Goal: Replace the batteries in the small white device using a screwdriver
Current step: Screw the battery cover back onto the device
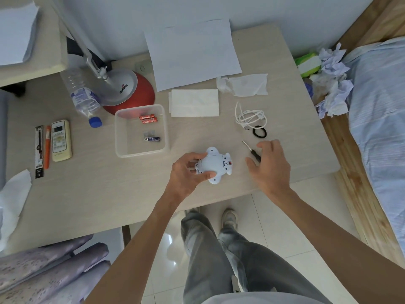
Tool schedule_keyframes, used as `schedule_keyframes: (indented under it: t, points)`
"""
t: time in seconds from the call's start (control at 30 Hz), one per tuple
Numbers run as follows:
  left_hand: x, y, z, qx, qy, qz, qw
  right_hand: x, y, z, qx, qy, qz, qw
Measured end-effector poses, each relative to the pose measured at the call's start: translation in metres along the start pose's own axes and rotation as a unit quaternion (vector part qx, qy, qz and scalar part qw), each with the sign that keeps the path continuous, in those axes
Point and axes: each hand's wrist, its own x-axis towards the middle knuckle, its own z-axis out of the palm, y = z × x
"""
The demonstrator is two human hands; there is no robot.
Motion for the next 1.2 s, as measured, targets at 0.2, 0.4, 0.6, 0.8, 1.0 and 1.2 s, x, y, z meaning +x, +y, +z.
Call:
schedule_keyframes:
  t: [0.2, 0.4, 0.6, 0.8, 1.0, 1.2]
  points:
    - [-0.002, -0.001, 0.002, 0.001, 0.007, 0.003, 1.000, -0.002, 0.003, 0.008, -0.047, -0.008, 0.018, 0.999]
    - [-0.005, -0.001, 0.004, 0.018, 0.017, 0.012, 1.000, -0.011, -0.020, -0.032, 0.116, -0.028, -0.047, 0.992]
    - [-0.010, -0.002, 0.008, 0.031, 0.035, 0.021, 0.999, -0.026, -0.036, -0.068, 0.139, -0.038, -0.154, 0.978]
    - [-0.014, -0.002, 0.013, 0.032, 0.048, 0.023, 0.998, -0.026, -0.036, -0.065, 0.090, -0.047, -0.192, 0.976]
    - [-0.013, 0.002, 0.016, 0.036, 0.046, 0.016, 0.998, -0.025, -0.036, -0.061, 0.058, -0.045, -0.209, 0.975]
    - [-0.010, 0.000, 0.016, 0.039, 0.044, 0.009, 0.998, -0.024, -0.038, -0.063, 0.049, -0.025, -0.220, 0.974]
